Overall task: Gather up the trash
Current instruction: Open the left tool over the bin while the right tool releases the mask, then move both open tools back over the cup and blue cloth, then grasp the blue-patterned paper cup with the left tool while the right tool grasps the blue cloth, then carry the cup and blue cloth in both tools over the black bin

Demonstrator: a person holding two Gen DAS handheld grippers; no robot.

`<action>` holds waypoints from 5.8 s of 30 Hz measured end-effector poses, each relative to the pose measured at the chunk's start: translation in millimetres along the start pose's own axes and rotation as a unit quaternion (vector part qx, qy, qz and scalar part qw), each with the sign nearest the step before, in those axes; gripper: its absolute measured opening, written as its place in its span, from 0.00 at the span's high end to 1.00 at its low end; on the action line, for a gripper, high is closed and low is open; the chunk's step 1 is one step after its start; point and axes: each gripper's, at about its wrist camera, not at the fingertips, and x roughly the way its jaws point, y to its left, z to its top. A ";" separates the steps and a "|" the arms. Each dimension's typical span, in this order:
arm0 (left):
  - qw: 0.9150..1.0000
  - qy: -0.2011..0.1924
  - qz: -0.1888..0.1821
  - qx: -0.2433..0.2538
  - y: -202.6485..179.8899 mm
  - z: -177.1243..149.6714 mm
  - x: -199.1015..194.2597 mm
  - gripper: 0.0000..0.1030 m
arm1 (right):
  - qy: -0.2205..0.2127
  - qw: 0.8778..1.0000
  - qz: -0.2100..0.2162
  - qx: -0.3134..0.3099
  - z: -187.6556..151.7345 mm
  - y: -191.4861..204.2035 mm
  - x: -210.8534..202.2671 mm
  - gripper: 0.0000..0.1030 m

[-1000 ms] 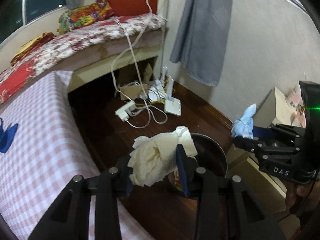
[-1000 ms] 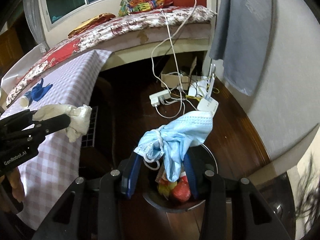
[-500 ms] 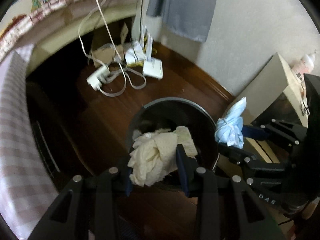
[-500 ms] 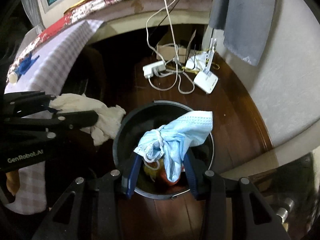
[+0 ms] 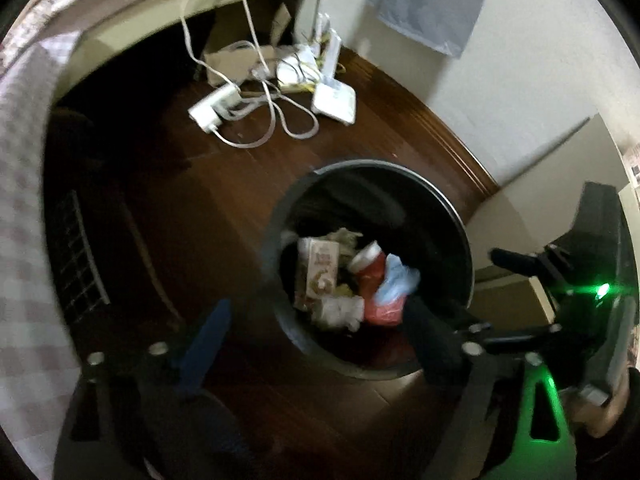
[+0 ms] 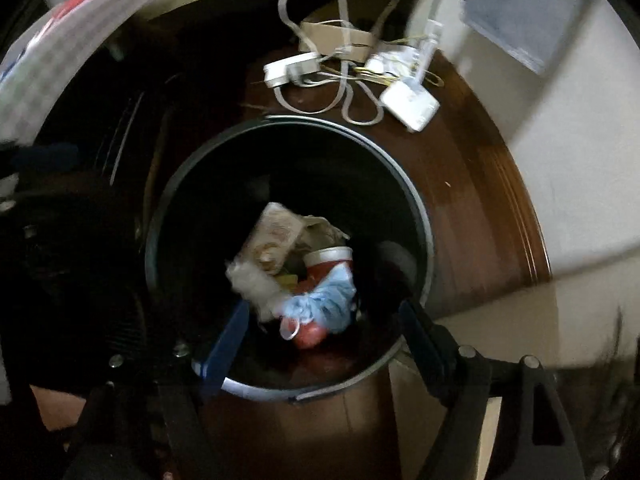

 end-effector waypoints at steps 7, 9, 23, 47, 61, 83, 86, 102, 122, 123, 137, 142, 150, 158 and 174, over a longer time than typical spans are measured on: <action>0.996 -0.088 0.014 0.004 6.0 -8.4 -68.9 0.03 | -0.053 0.996 0.020 0.063 -2.5 -0.6 -75.3 0.00; 0.994 -0.110 0.023 0.005 9.0 -7.6 -85.3 0.02 | -0.074 0.994 0.018 0.080 -0.1 2.2 -94.1 0.00; 0.976 -0.204 0.064 -0.040 80.7 -12.9 -161.1 0.02 | -0.168 0.985 0.021 0.045 61.2 76.2 -178.1 0.00; 0.924 -0.255 0.196 -0.210 295.7 -98.9 -248.0 0.02 | -0.186 0.955 0.126 -0.192 153.0 315.0 -238.6 0.00; 0.882 -0.237 0.268 -0.308 433.6 -131.9 -247.6 0.02 | -0.177 0.917 0.151 -0.324 220.9 492.6 -209.1 0.00; 0.887 -0.207 0.248 -0.330 509.5 -109.1 -190.0 0.03 | -0.109 0.923 0.149 -0.339 296.5 602.2 -44.5 0.75; 0.888 -0.213 0.247 -0.323 509.3 -97.1 -184.8 0.02 | -0.118 0.929 0.140 -0.322 310.7 593.8 -40.6 0.75; 0.901 -0.188 0.248 -0.301 539.5 -64.0 -152.7 0.31 | -0.129 0.933 0.151 -0.299 319.3 566.3 -43.3 0.75; 0.914 -0.255 0.213 -0.234 422.7 -75.7 -220.6 0.41 | -0.193 0.924 0.177 -0.280 257.0 474.3 -157.6 0.77; 0.914 -0.259 0.212 -0.228 415.2 -75.9 -223.8 0.41 | -0.196 0.923 0.178 -0.279 252.3 468.4 -163.7 0.77; 0.924 -0.292 0.175 -0.172 321.4 -71.4 -248.2 0.41 | -0.249 0.925 0.167 -0.234 191.9 372.7 -229.3 0.77; 0.931 -0.293 0.157 -0.149 290.3 -61.9 -243.7 0.41 | -0.254 0.933 0.153 -0.204 181.5 332.4 -235.1 0.77; 0.939 -0.296 0.131 -0.117 243.9 -50.1 -239.3 0.41 | -0.260 0.943 0.129 -0.165 161.7 275.2 -242.7 0.77; 0.949 -0.287 0.107 -0.071 198.4 -35.6 -226.0 0.41 | -0.248 0.957 0.101 -0.111 141.5 213.0 -234.3 0.77; 0.968 -0.246 0.052 0.016 97.6 -12.3 -183.6 0.41 | -0.209 0.977 0.047 -0.012 81.0 89.8 -207.5 0.77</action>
